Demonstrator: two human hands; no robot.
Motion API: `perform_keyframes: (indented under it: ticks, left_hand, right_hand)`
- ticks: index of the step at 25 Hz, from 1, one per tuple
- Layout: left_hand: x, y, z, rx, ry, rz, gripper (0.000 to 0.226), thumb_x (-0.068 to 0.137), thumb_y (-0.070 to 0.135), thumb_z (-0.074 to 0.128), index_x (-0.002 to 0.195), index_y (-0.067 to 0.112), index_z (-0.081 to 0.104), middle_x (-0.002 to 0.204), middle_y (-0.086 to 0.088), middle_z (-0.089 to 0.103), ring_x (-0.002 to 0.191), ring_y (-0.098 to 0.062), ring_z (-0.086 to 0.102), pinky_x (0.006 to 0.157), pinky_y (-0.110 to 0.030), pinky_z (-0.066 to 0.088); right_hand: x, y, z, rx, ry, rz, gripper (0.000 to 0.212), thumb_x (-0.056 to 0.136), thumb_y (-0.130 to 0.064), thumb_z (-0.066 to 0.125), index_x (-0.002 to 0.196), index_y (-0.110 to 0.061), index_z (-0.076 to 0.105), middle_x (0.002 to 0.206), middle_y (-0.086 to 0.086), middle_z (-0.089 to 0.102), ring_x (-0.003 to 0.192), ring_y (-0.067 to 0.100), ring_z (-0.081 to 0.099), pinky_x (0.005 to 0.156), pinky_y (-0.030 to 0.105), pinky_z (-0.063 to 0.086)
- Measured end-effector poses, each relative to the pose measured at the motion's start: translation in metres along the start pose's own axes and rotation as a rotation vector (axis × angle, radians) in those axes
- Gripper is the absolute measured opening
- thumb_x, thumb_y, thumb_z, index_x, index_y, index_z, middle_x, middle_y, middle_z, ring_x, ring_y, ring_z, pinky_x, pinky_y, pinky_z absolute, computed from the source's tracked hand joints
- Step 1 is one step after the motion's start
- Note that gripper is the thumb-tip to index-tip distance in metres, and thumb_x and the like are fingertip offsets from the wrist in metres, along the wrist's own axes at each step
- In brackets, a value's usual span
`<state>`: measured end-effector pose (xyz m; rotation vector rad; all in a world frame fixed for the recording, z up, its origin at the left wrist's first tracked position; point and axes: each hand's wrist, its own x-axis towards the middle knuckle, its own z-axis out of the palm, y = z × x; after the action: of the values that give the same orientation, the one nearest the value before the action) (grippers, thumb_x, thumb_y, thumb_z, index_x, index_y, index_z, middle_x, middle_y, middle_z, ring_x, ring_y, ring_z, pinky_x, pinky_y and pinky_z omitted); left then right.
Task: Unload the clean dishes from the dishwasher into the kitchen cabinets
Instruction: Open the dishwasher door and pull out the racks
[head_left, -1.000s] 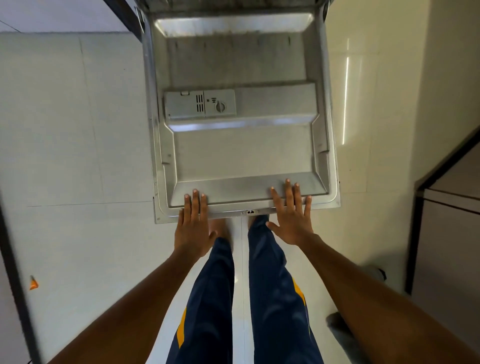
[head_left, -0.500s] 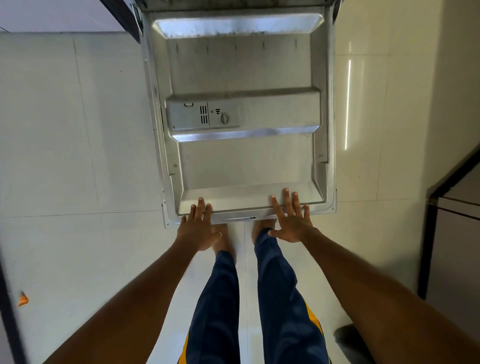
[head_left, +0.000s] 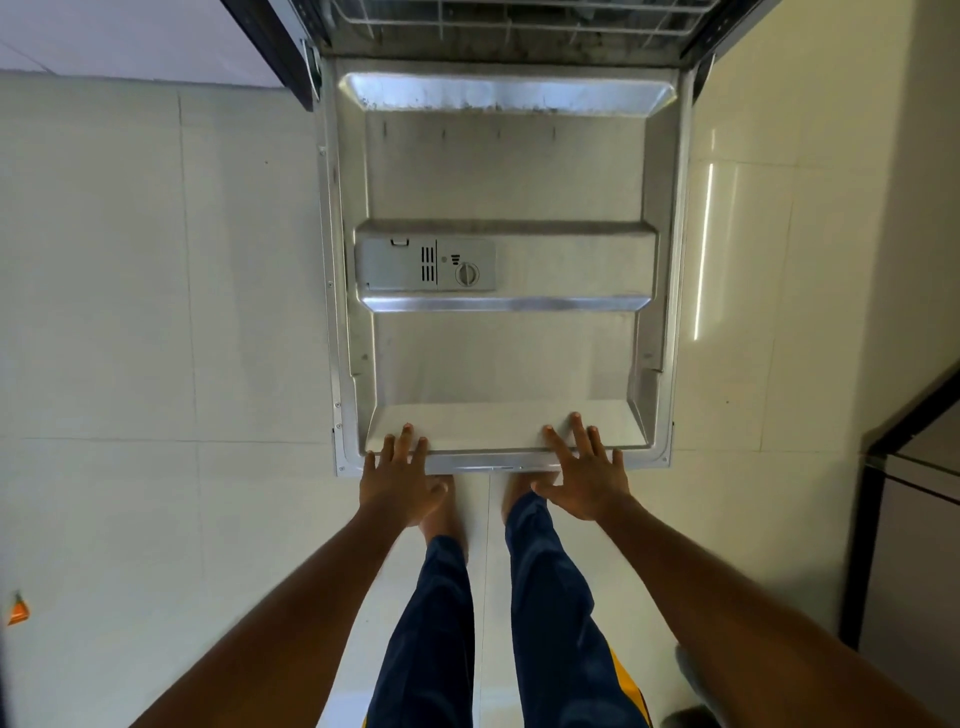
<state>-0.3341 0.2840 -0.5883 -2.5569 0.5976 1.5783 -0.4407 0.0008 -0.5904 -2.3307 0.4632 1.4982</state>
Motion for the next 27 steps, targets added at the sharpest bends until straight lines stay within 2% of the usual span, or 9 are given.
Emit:
perform_keyframes:
  ticks: [3, 5, 9, 12, 14, 18, 22, 25, 27]
  left_hand:
    - [-0.010, 0.002, -0.025, -0.062, 0.032, 0.011, 0.063, 0.101, 0.054, 0.050, 0.154, 0.021, 0.039, 0.163, -0.006, 0.034, 0.150, -0.028, 0.034, 0.121, -0.045, 0.036]
    - [-0.015, 0.001, -0.057, -0.154, 0.079, 0.030, 0.058, 0.103, 0.047, 0.052, 0.154, 0.019, 0.041, 0.157, -0.005, 0.042, 0.145, -0.025, 0.041, 0.115, -0.039, 0.042]
    - [-0.021, -0.005, -0.148, -0.226, 0.186, 0.107, 0.055, 0.104, 0.042, 0.052, 0.154, 0.023, 0.040, 0.153, 0.001, 0.049, 0.142, -0.021, 0.043, 0.114, -0.039, 0.042]
    - [-0.019, 0.001, -0.223, -0.230, 0.434, 0.121, 0.054, 0.102, 0.034, 0.059, 0.152, 0.018, 0.045, 0.148, -0.005, 0.055, 0.139, -0.025, 0.047, 0.113, -0.039, 0.045]
    - [-0.009, 0.014, -0.283, -0.288, 0.580, 0.150, 0.056, 0.100, 0.030, 0.063, 0.151, 0.014, 0.045, 0.147, -0.009, 0.055, 0.138, -0.028, 0.049, 0.114, -0.040, 0.044]
    - [0.034, 0.054, -0.382, -0.379, 0.716, 0.200, 0.065, 0.100, 0.027, 0.063, 0.156, 0.009, 0.036, 0.155, -0.015, 0.044, 0.144, -0.031, 0.042, 0.119, -0.042, 0.039]
    - [0.092, 0.100, -0.467, -0.212, 0.770, 0.276, 0.079, 0.102, 0.026, 0.061, 0.163, 0.006, 0.015, 0.168, -0.018, 0.022, 0.155, -0.034, 0.025, 0.126, -0.044, 0.029]
    - [0.129, 0.115, -0.497, 0.024, 0.652, 0.294, 0.082, 0.100, 0.026, 0.063, 0.163, 0.003, 0.015, 0.168, -0.022, 0.020, 0.154, -0.040, 0.026, 0.126, -0.046, 0.029]
    - [0.134, 0.114, -0.494, 0.140, 0.676, 0.338, 0.079, 0.094, 0.016, 0.069, 0.160, 0.005, 0.026, 0.164, -0.021, 0.028, 0.147, -0.042, 0.037, 0.120, -0.048, 0.039]
  right_hand:
    - [-0.006, -0.016, -0.022, 0.078, 0.278, 0.044, 0.074, 0.097, -0.060, 0.058, 0.158, -0.024, 0.036, 0.169, 0.010, 0.017, 0.153, 0.033, 0.030, 0.122, 0.050, 0.034]
    - [-0.010, -0.031, -0.049, 0.193, 0.419, 0.057, 0.061, 0.098, -0.051, 0.062, 0.150, -0.023, 0.048, 0.162, 0.011, 0.026, 0.145, 0.032, 0.041, 0.117, 0.046, 0.040]
    - [-0.014, -0.054, -0.119, 0.263, 0.567, 0.006, 0.054, 0.094, -0.048, 0.069, 0.142, -0.028, 0.054, 0.164, 0.014, 0.017, 0.147, 0.036, 0.037, 0.117, 0.050, 0.039]
    - [-0.012, -0.055, -0.193, 0.225, 0.793, -0.108, 0.052, 0.088, -0.044, 0.076, 0.134, -0.027, 0.060, 0.167, 0.018, 0.019, 0.151, 0.042, 0.032, 0.114, 0.056, 0.041]
    - [-0.010, -0.048, -0.263, 0.217, 0.882, -0.150, 0.053, 0.090, -0.046, 0.073, 0.136, -0.026, 0.059, 0.166, 0.016, 0.023, 0.150, 0.039, 0.033, 0.115, 0.056, 0.040]
    - [0.014, -0.050, -0.392, 0.135, 0.877, -0.262, 0.065, 0.100, -0.046, 0.059, 0.156, -0.019, 0.041, 0.169, 0.011, 0.028, 0.154, 0.033, 0.029, 0.120, 0.056, 0.034]
    - [0.060, -0.066, -0.495, 0.042, 0.806, -0.250, 0.078, 0.103, -0.046, 0.054, 0.166, -0.020, 0.016, 0.173, 0.010, 0.016, 0.159, 0.035, 0.020, 0.124, 0.054, 0.025]
    - [0.087, -0.074, -0.513, -0.021, 0.655, -0.237, 0.080, 0.102, -0.038, 0.060, 0.166, -0.018, 0.018, 0.172, 0.011, 0.020, 0.154, 0.038, 0.031, 0.123, 0.051, 0.033]
    - [0.097, -0.079, -0.504, 0.008, 0.738, -0.235, 0.073, 0.101, -0.026, 0.061, 0.164, -0.019, 0.024, 0.171, 0.010, 0.026, 0.147, 0.038, 0.043, 0.117, 0.050, 0.042]
